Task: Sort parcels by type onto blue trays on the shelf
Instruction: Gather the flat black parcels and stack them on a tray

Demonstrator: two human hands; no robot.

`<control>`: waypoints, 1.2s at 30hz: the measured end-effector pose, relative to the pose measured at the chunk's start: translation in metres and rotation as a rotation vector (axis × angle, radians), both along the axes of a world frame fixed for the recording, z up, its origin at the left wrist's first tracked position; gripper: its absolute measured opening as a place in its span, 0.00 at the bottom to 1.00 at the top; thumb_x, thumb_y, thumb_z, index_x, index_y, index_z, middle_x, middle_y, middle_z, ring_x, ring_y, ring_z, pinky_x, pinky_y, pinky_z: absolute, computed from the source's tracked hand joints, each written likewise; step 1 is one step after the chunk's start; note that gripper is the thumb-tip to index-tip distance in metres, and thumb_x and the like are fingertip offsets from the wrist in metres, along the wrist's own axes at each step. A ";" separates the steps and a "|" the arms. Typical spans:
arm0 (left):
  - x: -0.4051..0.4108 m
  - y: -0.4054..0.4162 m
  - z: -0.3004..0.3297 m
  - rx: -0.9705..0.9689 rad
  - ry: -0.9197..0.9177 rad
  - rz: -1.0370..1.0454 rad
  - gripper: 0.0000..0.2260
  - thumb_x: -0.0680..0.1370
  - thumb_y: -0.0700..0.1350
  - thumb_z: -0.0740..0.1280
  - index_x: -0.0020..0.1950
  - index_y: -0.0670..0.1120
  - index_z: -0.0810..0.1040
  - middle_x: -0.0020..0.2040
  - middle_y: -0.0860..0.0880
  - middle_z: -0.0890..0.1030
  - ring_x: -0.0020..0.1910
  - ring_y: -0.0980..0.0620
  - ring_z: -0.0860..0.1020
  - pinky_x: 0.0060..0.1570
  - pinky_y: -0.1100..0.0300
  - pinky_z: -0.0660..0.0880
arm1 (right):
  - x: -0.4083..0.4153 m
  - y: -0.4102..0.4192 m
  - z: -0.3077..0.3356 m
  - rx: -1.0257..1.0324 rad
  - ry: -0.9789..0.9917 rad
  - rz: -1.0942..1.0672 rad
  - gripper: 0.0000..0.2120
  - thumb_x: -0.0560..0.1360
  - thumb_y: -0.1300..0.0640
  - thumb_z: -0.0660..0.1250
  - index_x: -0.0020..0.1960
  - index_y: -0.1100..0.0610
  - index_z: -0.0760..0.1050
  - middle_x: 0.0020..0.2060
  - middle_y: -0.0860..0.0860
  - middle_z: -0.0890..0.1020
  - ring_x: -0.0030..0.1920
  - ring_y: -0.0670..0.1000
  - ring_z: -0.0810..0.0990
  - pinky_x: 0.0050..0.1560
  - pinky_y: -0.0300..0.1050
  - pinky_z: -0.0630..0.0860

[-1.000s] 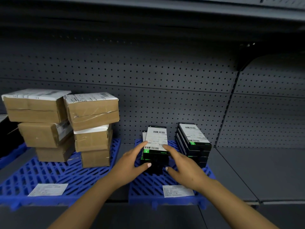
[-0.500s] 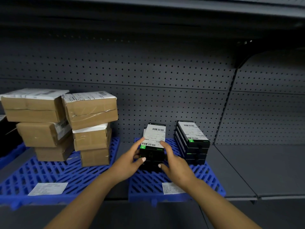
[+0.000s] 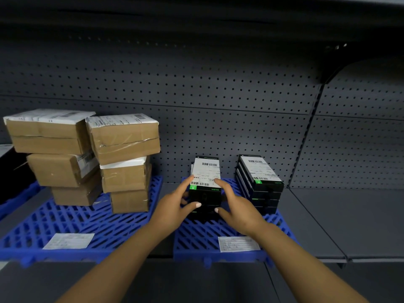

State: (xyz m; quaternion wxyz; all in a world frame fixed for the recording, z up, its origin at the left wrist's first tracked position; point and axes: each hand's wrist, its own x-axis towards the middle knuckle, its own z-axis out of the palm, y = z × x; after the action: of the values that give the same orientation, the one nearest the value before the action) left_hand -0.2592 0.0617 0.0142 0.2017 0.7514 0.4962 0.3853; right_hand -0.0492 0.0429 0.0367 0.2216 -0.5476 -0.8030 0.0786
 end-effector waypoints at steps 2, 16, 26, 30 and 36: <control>-0.003 0.006 0.004 -0.009 0.017 -0.005 0.35 0.74 0.52 0.71 0.73 0.67 0.53 0.58 0.52 0.78 0.50 0.58 0.77 0.54 0.56 0.76 | 0.000 0.003 0.004 0.022 -0.015 0.013 0.33 0.77 0.47 0.63 0.75 0.46 0.49 0.31 0.45 0.71 0.29 0.45 0.70 0.28 0.42 0.64; -0.013 0.017 0.014 0.152 0.257 -0.017 0.35 0.73 0.62 0.67 0.76 0.54 0.58 0.72 0.52 0.67 0.69 0.51 0.67 0.66 0.54 0.67 | 0.002 0.014 0.019 -0.010 0.018 0.066 0.26 0.77 0.39 0.59 0.70 0.47 0.57 0.69 0.48 0.70 0.64 0.51 0.73 0.58 0.50 0.73; -0.008 0.016 0.023 0.143 0.252 0.005 0.27 0.77 0.56 0.64 0.74 0.52 0.62 0.68 0.49 0.73 0.64 0.50 0.72 0.58 0.59 0.71 | 0.000 0.016 0.015 -0.016 0.057 0.011 0.26 0.80 0.45 0.57 0.75 0.46 0.54 0.33 0.40 0.66 0.34 0.41 0.68 0.33 0.33 0.64; -0.005 0.014 0.026 0.135 0.236 -0.002 0.26 0.78 0.54 0.65 0.74 0.51 0.61 0.67 0.49 0.73 0.62 0.53 0.74 0.53 0.64 0.70 | -0.001 0.017 0.017 -0.021 0.040 -0.009 0.26 0.80 0.46 0.57 0.76 0.45 0.53 0.30 0.40 0.62 0.30 0.39 0.65 0.30 0.34 0.61; -0.006 0.018 0.027 0.098 0.251 0.002 0.28 0.78 0.55 0.64 0.75 0.53 0.59 0.66 0.48 0.74 0.61 0.53 0.74 0.55 0.61 0.72 | -0.005 0.021 0.022 -0.005 -0.048 -0.039 0.26 0.80 0.45 0.57 0.75 0.46 0.55 0.28 0.45 0.70 0.32 0.45 0.70 0.35 0.44 0.69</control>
State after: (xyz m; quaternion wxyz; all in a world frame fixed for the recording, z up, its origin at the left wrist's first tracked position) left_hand -0.2651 0.0799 0.0410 0.1009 0.8021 0.4988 0.3123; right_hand -0.0538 0.0643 0.0591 0.2026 -0.5653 -0.7971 0.0630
